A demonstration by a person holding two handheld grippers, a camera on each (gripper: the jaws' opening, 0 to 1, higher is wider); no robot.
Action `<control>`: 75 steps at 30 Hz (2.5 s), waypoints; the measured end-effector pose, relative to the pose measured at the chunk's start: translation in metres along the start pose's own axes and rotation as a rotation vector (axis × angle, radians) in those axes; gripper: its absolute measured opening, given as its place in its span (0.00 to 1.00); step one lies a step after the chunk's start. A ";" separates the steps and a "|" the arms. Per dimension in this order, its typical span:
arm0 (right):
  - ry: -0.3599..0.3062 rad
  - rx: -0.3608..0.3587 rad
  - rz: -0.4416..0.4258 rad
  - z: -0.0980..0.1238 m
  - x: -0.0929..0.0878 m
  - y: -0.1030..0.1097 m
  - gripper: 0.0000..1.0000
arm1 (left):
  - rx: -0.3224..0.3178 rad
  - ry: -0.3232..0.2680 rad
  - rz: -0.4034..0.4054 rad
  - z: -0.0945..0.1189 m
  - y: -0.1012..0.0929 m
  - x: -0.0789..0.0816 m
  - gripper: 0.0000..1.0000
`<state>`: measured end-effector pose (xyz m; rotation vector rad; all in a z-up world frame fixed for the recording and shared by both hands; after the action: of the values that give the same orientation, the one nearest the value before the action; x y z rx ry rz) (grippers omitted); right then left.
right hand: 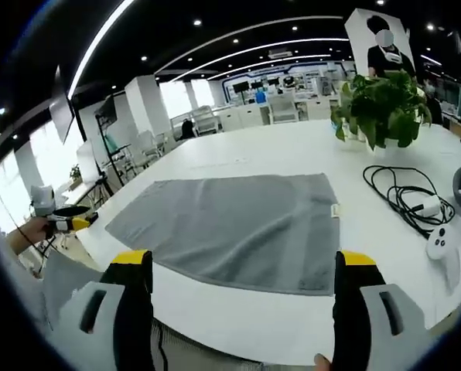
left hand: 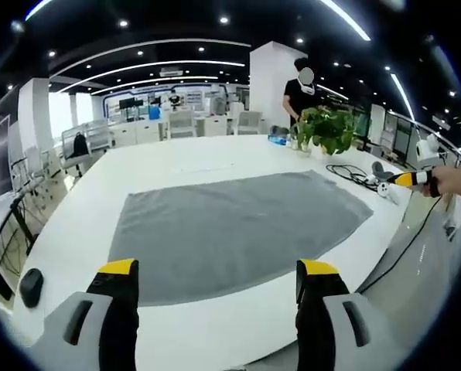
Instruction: Fold the towel on the table until its edges align and the towel forms a compact rectangular stack.
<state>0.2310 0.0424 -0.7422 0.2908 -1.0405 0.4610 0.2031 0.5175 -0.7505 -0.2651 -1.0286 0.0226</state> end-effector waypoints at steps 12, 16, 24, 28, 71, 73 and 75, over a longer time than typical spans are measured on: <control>0.005 0.070 0.034 0.002 0.001 0.009 0.99 | 0.024 -0.038 0.045 0.024 0.001 -0.010 0.86; 0.019 0.077 0.047 -0.004 -0.002 0.001 0.99 | 0.041 -0.014 0.010 0.025 0.000 -0.016 0.86; 0.005 0.062 0.054 -0.008 -0.003 -0.016 0.99 | 0.031 -0.028 0.051 0.012 -0.008 -0.012 0.85; 0.014 0.048 0.043 -0.005 -0.005 -0.020 0.99 | 0.009 0.015 0.032 -0.001 -0.014 -0.009 0.85; -0.045 0.049 0.132 -0.016 0.045 -0.095 0.98 | -0.345 0.065 -0.211 -0.075 -0.163 0.022 0.85; -0.050 0.055 0.145 -0.015 0.049 -0.101 0.98 | -0.383 0.060 -0.227 -0.080 -0.179 0.026 0.85; -0.049 0.052 0.160 -0.015 0.053 -0.108 0.97 | -0.411 0.061 -0.249 -0.086 -0.192 0.029 0.85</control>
<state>0.3184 -0.0328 -0.7041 0.2675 -1.1049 0.6284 0.2709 0.3178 -0.7244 -0.5049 -0.9932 -0.4235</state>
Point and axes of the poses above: the point that each gripper's makers call its tool centre point, and the gripper's own axes: z roughly backward along the fingers, y roughly to its left, x roughly out of its top, the point moved 8 cm from there along z, roughly backward along the fingers, and after that the axes turned 15 degrees about z, right-handed, at the moved point
